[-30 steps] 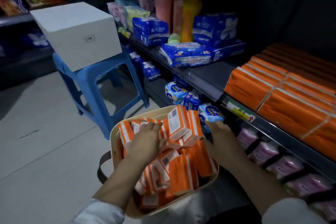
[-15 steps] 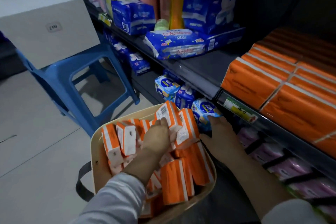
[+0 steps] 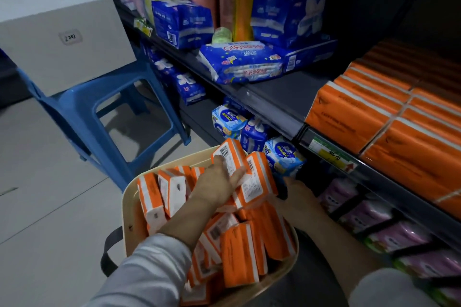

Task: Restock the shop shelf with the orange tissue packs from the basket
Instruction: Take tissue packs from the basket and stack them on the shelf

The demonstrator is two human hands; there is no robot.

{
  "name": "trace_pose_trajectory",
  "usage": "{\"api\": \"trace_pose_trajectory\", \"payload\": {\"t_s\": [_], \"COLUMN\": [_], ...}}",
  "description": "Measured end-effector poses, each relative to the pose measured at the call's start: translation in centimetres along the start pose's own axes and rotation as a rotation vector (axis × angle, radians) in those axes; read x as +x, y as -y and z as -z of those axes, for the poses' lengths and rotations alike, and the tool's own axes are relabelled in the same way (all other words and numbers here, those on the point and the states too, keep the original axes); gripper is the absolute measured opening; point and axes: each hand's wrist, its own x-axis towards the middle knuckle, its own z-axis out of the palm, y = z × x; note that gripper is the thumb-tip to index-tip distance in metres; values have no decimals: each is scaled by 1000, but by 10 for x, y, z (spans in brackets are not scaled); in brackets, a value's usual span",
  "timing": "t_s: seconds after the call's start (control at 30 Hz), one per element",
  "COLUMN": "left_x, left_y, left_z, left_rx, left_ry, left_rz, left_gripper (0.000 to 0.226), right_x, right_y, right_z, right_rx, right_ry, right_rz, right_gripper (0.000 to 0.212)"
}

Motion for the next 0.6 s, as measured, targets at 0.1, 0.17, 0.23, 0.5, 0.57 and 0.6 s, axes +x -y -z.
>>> {"api": "trace_pose_trajectory", "payload": {"t_s": [0.1,0.17,0.23,0.5,0.57,0.6], "left_x": [12,21,29,38,31,27], "left_y": [-17,-23,-25,-23,-21,-21], "left_z": [3,3,2,0,3,6], "left_rx": [0,39,74,-16,-77,-117], "left_ry": [-16,9,52,130,107,83], "left_rz": [125,181,236,248,188,153], "left_gripper": [88,93,100,102,98,95], "right_x": [8,14,20,33,32,31], "right_y": [-1,-2,-2,-6,-3,-1], "right_z": [-7,-12,-17,-25,-24,-23], "right_rx": [75,137,180,171,167,166], "right_ry": [12,-2,-20,-3,-8,-14], "right_rz": [-28,-33,-33,-68,-50,-33], "right_gripper": [68,69,68,38,38,38]}}
